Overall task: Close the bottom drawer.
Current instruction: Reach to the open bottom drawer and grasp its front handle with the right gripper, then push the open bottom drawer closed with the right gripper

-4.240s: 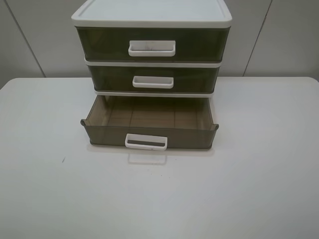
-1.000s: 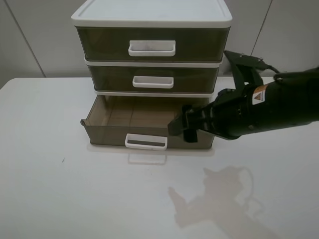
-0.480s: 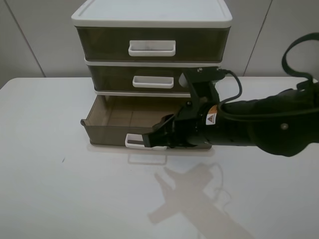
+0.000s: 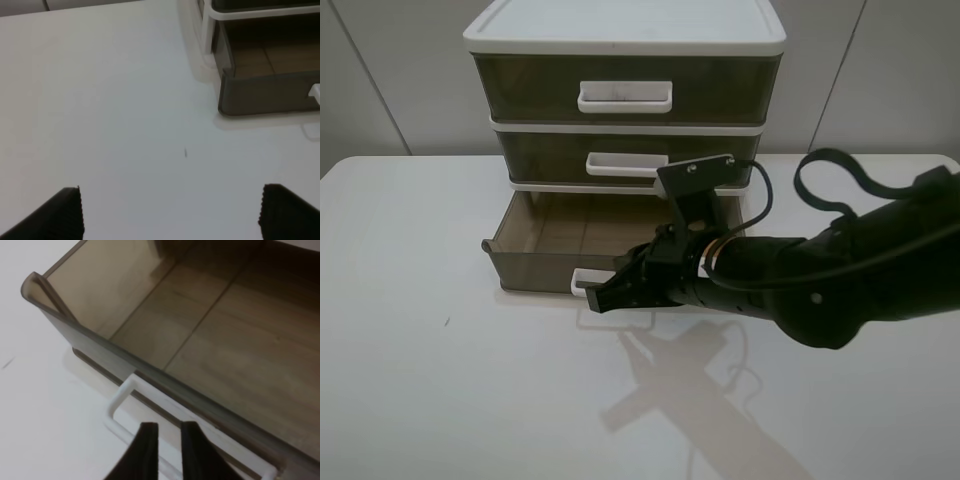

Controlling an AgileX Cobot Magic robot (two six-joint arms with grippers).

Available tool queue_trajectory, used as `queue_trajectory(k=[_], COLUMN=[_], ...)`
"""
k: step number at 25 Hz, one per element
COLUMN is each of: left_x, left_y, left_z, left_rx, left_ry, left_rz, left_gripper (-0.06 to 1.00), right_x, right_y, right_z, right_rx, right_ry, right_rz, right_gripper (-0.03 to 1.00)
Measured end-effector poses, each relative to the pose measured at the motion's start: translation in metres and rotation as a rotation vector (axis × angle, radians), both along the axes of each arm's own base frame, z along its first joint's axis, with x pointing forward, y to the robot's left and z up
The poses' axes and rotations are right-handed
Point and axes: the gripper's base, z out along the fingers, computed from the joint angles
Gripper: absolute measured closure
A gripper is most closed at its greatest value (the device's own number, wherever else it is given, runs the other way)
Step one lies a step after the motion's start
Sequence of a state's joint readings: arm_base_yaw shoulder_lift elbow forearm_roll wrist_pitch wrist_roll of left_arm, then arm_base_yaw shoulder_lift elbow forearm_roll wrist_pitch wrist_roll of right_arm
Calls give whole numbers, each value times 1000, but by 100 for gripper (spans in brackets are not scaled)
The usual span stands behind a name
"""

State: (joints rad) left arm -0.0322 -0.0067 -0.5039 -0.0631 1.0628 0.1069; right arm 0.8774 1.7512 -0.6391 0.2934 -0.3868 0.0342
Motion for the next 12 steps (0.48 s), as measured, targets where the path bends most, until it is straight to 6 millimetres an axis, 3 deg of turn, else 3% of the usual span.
queue_trajectory(k=[12], left_x=[0], left_y=[0], left_z=[0], left_rx=[0], left_ry=[0], left_rz=[0], left_gripper=[23], right_x=[7], right_y=[7], right_z=[-21], right_rx=[22], right_ry=[-79], right_rz=[-15], right_gripper=[95])
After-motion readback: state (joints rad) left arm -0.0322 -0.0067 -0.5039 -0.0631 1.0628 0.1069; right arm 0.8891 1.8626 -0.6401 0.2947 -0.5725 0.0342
